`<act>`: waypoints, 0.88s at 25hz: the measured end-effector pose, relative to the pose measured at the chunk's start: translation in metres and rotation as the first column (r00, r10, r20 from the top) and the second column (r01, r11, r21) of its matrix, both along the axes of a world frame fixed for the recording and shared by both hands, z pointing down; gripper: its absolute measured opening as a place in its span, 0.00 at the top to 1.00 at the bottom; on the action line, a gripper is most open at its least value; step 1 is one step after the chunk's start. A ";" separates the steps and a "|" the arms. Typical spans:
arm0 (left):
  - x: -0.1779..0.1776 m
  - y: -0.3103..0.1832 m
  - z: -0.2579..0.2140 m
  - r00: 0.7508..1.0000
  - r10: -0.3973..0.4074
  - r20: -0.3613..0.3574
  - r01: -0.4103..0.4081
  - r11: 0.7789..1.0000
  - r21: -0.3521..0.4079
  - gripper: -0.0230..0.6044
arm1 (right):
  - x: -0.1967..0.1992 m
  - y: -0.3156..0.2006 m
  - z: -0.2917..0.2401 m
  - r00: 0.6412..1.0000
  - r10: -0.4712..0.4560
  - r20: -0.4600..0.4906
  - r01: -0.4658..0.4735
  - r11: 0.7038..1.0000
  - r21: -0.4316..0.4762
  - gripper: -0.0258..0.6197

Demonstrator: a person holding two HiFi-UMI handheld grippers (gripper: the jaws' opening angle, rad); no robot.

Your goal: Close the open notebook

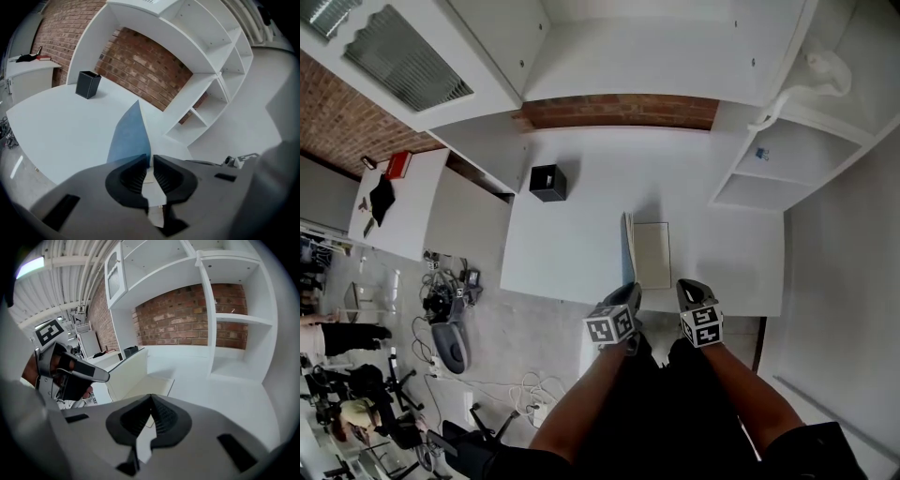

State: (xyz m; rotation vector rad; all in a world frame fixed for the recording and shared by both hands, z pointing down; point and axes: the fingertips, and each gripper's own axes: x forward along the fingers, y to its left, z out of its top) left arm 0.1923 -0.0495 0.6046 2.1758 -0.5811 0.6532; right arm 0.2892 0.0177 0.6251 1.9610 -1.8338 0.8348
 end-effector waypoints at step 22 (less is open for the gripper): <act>0.067 0.051 0.083 0.983 0.151 0.104 -0.140 0.985 -0.103 0.90 | 0.043 0.036 0.018 0.996 0.092 0.004 -0.091 0.994 -0.068 0.96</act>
